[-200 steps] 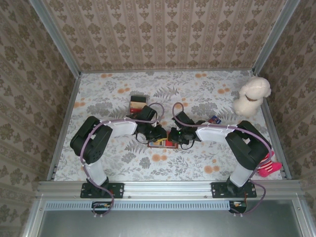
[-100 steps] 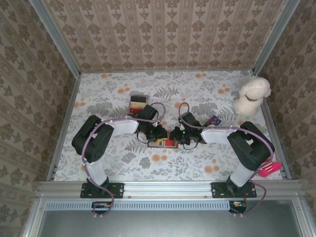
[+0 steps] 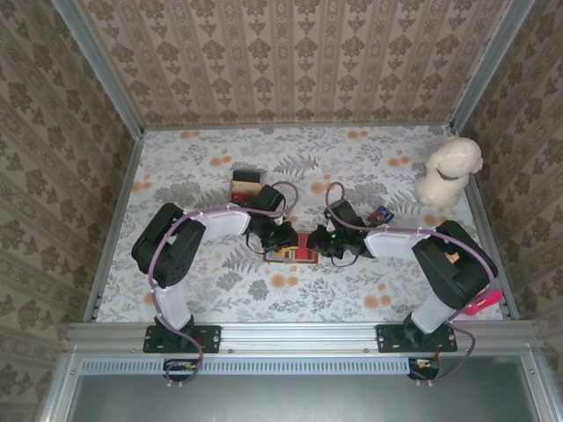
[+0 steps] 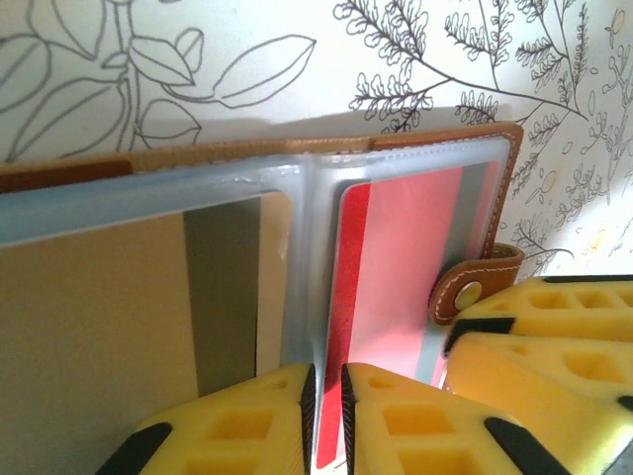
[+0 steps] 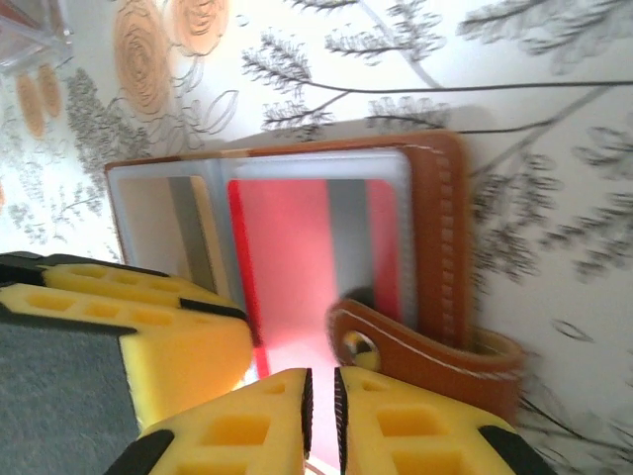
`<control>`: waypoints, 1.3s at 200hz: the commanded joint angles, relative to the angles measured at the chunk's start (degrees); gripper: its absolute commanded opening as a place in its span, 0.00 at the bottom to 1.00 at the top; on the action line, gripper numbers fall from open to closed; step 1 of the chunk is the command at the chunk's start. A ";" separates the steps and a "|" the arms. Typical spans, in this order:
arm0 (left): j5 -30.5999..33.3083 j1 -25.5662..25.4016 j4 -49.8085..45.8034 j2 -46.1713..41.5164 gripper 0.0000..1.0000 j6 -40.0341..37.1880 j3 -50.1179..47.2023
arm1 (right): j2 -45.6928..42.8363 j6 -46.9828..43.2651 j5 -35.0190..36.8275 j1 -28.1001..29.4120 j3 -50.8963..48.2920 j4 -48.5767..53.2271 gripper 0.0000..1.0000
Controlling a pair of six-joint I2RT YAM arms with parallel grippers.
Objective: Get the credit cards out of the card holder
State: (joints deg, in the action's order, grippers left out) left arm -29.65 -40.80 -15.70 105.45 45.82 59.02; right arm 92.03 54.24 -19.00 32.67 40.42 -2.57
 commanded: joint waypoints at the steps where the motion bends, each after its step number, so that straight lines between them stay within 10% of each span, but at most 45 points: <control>1: 3.67 -0.17 -4.68 3.10 0.18 -0.77 -1.10 | -1.17 -3.15 4.95 -0.32 2.31 9.34 0.17; 260: 1.45 0.37 -1.75 3.84 0.18 -0.46 -2.86 | -0.03 -6.87 9.69 5.36 4.91 15.14 0.22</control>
State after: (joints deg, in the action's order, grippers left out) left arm -30.72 -40.73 -14.13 105.82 45.84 58.63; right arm 91.55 48.07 -10.68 37.10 45.06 11.11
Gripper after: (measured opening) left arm 0.184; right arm 0.218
